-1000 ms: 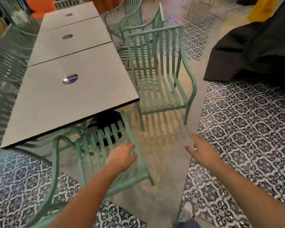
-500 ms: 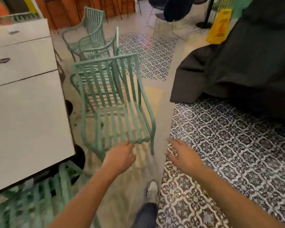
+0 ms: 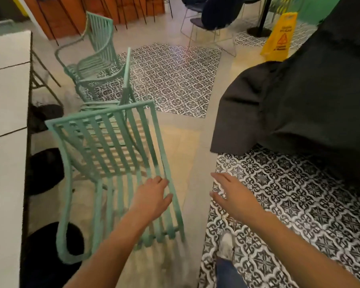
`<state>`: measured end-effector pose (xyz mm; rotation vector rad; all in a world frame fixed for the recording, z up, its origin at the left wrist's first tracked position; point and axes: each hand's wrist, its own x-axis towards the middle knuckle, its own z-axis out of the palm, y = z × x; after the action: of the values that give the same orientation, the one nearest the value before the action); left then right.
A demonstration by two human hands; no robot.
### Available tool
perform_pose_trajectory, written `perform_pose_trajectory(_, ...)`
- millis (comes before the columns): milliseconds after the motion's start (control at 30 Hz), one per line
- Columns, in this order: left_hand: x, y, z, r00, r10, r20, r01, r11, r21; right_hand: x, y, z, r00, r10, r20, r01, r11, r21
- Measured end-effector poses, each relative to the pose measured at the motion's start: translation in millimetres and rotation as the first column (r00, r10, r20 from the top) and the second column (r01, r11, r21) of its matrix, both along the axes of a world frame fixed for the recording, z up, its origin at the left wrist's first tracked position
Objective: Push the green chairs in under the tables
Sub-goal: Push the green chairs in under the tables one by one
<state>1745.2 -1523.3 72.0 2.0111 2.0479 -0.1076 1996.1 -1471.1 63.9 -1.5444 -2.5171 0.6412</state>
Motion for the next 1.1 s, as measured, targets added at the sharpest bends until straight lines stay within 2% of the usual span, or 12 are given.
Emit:
perform_pose_trajectory(167, -11, 131, -8, 0.989, 0.145, 0.003, -0.145, 0.988, 0.048, 0, 142, -14, 0.995, 0.098, 0.016, -0.099, 0.995, 0.024)
perform_pose_trajectory(333, -16, 240, 7, 0.957, 0.286, 0.049, -0.29, 0.953, 0.085, -20, 280, 11, 0.974, 0.224, 0.041, -0.226, 0.974, 0.026)
perform_pose_trajectory(533, -58, 342, 1, 0.891, 0.451, 0.047, -0.454, 0.887, 0.091, -96, 430, 18, 0.909, 0.416, 0.033, -0.417, 0.909, 0.024)
perform_pose_trajectory(700, -113, 434, -16, 0.857, 0.512, 0.064, -0.516, 0.845, 0.144, -173, 539, -5, 0.862, 0.505, 0.045, -0.506, 0.863, 0.012)
perform_pose_trajectory(867, -170, 510, 0, 0.808, 0.587, 0.055, -0.587, 0.791, 0.171, -259, 632, 2, 0.802, 0.596, 0.037, -0.596, 0.803, 0.005)
perform_pose_trajectory(1000, -220, 545, 13, 0.732, 0.68, 0.041, -0.675, 0.716, 0.177, -334, 682, 18, 0.709, 0.705, 0.005, -0.705, 0.708, 0.023)
perform_pose_trajectory(1100, -257, 560, 10, 0.625, 0.779, 0.047, -0.771, 0.607, 0.192, -402, 718, 20, 0.596, 0.803, -0.024, -0.801, 0.596, 0.055)
